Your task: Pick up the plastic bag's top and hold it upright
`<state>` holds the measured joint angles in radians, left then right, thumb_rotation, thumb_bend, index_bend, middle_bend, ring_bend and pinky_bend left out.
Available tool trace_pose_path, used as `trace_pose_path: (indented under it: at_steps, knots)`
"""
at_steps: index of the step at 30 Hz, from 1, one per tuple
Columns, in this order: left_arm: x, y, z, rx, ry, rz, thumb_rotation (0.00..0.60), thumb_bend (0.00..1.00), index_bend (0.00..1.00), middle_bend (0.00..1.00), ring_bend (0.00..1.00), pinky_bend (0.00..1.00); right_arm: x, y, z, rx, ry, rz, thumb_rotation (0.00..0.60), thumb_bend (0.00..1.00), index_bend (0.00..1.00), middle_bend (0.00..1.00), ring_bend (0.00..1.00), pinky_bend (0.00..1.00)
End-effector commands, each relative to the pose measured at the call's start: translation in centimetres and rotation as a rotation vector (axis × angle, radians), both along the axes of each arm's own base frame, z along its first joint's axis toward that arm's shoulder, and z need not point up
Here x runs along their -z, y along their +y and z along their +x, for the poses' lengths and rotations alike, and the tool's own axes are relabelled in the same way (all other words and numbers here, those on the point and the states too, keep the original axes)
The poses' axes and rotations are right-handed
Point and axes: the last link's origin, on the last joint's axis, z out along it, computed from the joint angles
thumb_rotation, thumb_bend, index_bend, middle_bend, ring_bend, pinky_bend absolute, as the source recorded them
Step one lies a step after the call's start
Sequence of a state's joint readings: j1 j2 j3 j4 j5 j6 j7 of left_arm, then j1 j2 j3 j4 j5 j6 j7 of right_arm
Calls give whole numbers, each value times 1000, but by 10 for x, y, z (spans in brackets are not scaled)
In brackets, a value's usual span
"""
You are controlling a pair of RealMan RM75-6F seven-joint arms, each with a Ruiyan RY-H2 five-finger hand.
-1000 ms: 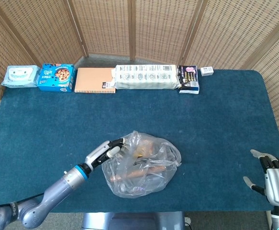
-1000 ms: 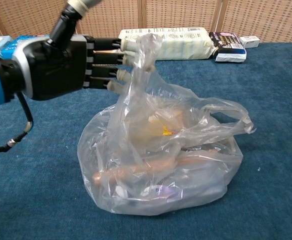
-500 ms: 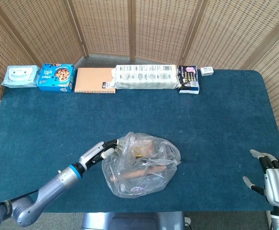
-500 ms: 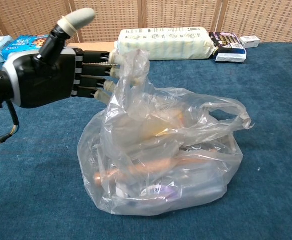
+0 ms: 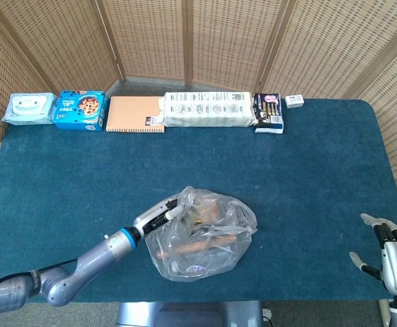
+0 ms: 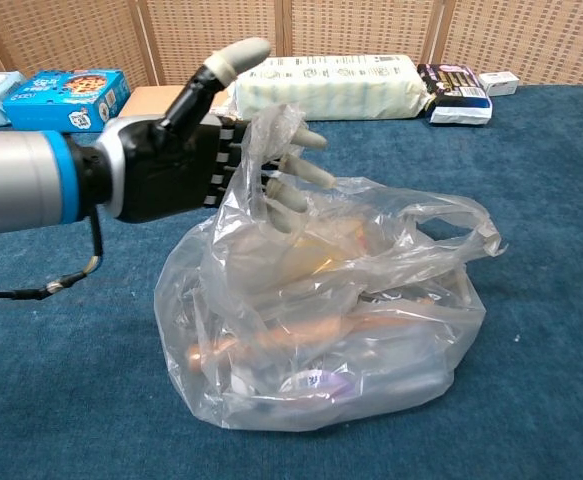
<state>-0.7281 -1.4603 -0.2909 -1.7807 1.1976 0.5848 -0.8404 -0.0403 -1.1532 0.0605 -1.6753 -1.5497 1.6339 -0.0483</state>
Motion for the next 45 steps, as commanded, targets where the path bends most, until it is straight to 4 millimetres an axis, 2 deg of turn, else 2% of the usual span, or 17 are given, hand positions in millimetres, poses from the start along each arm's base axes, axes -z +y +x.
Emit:
trace_pose_path:
  at_steps: [1, 7, 12, 16, 19, 22, 29, 40, 45]
  knots:
    - [3, 7, 16, -28, -62, -32, 0, 125, 173, 297, 344, 334, 0, 0, 0, -1, 0, -2, 600, 175, 214, 311, 243, 226]
    - [0, 10, 30, -110, -178, -128, 0, 126, 173, 297, 344, 334, -2, 2, -2, 3, -5, -9, 600, 175, 214, 310, 242, 224]
    - [-1, 10, 43, -229, -316, -279, 0, 126, 174, 297, 344, 334, -2, 2, -1, -1, -11, -9, 600, 175, 214, 311, 240, 224]
    - [-5, 10, 47, -313, -427, -354, 0, 126, 187, 326, 401, 381, -2, 2, -2, -2, -13, -10, 600, 174, 214, 310, 240, 223]
    - [-7, 12, 44, -383, -506, -385, 0, 131, 227, 394, 451, 442, -3, 2, -2, -3, -16, -12, 600, 175, 214, 311, 239, 224]
    - [-8, 15, 41, -417, -544, -394, 0, 181, 250, 442, 507, 520, -2, 2, -2, -4, -18, -12, 600, 175, 214, 311, 239, 223]
    - [-18, 21, 26, -457, -644, -345, 0, 298, 253, 462, 557, 603, -1, 1, -1, -9, -19, -4, 600, 175, 214, 311, 239, 221]
    - [-46, 25, -3, -296, -858, -341, 0, 370, 254, 465, 572, 654, 0, -2, 1, -14, -16, 2, 600, 175, 214, 310, 239, 221]
    - [-61, 28, -6, -229, -908, -333, 0, 381, 292, 502, 604, 687, 0, -5, 1, -15, -19, 4, 600, 175, 214, 310, 239, 220]
